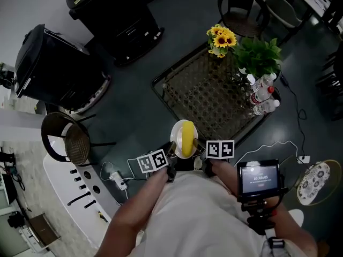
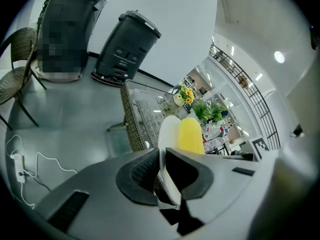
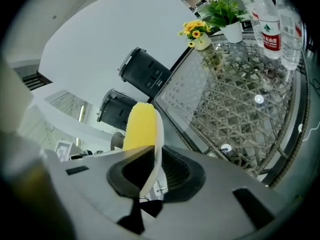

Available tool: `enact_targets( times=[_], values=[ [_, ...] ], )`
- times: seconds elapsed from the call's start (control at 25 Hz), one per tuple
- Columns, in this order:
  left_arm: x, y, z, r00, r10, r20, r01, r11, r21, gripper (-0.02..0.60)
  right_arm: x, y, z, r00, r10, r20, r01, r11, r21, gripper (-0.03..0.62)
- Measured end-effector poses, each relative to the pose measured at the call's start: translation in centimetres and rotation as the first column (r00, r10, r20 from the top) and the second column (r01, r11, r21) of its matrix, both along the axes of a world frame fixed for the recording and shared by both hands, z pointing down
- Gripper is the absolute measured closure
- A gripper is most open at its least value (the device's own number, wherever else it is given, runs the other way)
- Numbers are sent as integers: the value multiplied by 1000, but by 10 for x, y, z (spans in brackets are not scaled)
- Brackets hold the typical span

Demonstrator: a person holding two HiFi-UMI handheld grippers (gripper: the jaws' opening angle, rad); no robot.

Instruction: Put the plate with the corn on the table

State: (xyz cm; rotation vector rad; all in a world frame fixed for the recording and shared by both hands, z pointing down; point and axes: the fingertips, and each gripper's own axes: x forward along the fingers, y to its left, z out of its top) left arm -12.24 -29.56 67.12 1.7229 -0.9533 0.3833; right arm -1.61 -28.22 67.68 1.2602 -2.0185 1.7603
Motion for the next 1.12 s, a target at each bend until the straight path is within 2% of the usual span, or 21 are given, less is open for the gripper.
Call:
enact_targets(
  times=[0.8, 1.12],
  values=[
    [16, -47, 47, 989, 150, 10, -149, 988, -45, 537, 12, -34, 50, 996, 92, -18, -93, 994, -61, 543],
    [44, -63, 64, 964, 267, 0, -266, 962, -63, 537, 36, -37, 64, 981, 190, -29, -192, 979, -74, 543]
  ],
)
